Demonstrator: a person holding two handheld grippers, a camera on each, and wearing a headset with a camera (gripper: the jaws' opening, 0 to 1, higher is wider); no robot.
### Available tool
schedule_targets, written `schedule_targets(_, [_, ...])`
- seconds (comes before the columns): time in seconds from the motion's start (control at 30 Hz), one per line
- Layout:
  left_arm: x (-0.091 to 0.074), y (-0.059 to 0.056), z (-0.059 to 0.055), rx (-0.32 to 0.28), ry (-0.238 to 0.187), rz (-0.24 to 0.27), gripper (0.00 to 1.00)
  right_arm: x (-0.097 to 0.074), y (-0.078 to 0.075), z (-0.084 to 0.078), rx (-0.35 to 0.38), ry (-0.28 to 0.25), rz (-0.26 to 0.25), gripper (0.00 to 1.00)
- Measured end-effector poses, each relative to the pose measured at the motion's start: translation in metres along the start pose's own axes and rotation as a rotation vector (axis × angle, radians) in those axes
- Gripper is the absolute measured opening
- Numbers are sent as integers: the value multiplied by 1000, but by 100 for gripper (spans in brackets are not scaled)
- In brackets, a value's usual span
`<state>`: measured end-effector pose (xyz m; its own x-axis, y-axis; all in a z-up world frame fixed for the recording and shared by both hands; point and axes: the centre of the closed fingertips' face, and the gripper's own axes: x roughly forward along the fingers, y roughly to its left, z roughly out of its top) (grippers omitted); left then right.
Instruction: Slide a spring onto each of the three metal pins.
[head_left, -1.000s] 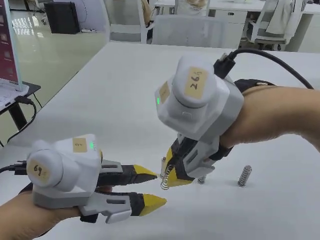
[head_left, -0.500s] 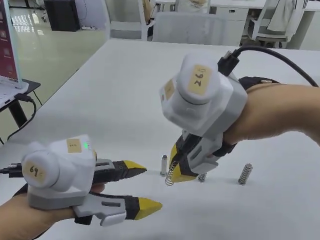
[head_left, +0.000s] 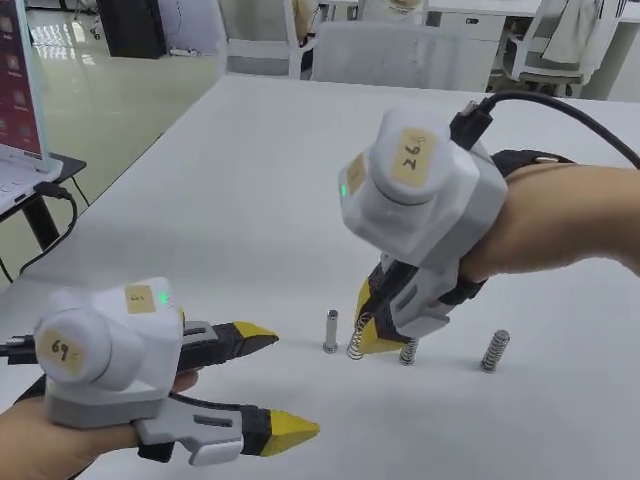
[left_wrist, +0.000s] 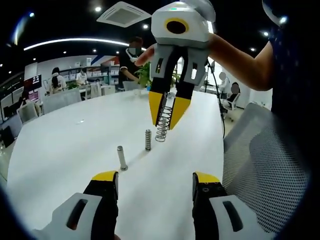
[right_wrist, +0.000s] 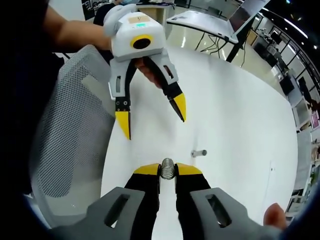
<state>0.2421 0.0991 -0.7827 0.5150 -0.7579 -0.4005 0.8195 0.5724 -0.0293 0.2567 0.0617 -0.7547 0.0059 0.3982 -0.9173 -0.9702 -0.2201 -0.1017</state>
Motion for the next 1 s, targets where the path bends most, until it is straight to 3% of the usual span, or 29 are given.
schedule_targets(0.33, [-1,-1,-3,-19,1,5,61,-2,-12,-5,12,11,-12,8])
schedule_targets(0.7, [-1,-2,-4,-21,-3,13,63,-8,-31,4,14,-1,-35,8])
schedule_targets(1.0, [-2,-2,-3,-22,-12,17,64,1,-47,8,5,20,-44,8])
